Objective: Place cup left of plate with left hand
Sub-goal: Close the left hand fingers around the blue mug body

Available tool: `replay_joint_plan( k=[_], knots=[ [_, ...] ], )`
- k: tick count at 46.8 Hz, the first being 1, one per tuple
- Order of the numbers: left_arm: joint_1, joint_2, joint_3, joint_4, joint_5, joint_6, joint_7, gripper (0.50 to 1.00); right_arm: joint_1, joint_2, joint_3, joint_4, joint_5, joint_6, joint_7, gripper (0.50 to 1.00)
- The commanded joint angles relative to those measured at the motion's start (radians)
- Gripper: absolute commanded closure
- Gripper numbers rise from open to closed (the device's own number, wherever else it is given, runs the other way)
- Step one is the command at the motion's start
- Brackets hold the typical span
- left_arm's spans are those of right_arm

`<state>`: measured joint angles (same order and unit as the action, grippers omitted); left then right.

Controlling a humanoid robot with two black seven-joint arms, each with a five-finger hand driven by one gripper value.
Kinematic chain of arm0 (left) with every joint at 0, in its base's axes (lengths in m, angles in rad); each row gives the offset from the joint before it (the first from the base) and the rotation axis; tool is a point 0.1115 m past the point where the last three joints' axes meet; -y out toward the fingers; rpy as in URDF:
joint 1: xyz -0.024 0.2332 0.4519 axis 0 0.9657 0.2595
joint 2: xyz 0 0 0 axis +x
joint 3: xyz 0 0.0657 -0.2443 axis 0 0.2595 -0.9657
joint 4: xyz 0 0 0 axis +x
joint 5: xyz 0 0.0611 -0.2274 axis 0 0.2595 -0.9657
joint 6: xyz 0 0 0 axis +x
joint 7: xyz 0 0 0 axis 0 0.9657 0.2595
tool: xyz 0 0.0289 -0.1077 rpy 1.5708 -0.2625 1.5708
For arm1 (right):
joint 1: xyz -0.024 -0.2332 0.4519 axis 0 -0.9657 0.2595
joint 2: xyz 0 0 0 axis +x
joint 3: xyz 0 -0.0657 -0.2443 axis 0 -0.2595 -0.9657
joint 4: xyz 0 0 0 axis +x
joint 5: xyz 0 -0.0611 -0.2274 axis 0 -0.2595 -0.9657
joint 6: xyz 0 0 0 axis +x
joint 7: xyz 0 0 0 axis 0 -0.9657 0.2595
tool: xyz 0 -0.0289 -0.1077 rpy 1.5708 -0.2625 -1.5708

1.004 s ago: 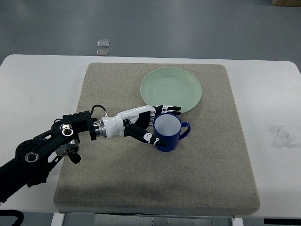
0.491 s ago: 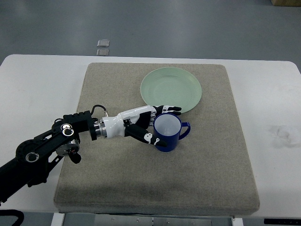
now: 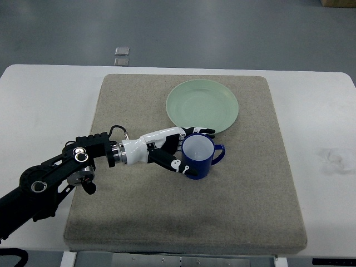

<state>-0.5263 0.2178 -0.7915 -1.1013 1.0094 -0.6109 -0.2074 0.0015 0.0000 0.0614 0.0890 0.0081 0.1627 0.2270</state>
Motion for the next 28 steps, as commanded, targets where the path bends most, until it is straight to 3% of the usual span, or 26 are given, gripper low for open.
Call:
replay_joint_plan(
  k=[1,6,16,22,28],
  knots=[
    [-0.001,0.0,0.0,0.005,0.0,0.0,0.0,0.519,0.0,0.0,0.0,0.0,0.0,0.0,0.0,0.568],
    [-0.001,0.0,0.0,0.006,0.001,0.0,0.0,0.534,0.0,0.0,0.0,0.0,0.0,0.0,0.0,0.568],
    [-0.001,-0.002,0.0,0.006,0.011,0.0,-0.001,0.638,0.0,0.0,0.0,0.0,0.0,-0.002,0.0,0.568],
    [-0.001,-0.009,0.0,0.006,0.04,0.0,-0.001,0.673,0.0,0.0,0.0,0.0,0.001,0.0,0.0,0.568],
    [-0.001,-0.014,0.0,0.006,0.043,0.0,-0.001,0.673,0.0,0.0,0.0,0.0,0.0,0.0,0.0,0.568]
  ],
)
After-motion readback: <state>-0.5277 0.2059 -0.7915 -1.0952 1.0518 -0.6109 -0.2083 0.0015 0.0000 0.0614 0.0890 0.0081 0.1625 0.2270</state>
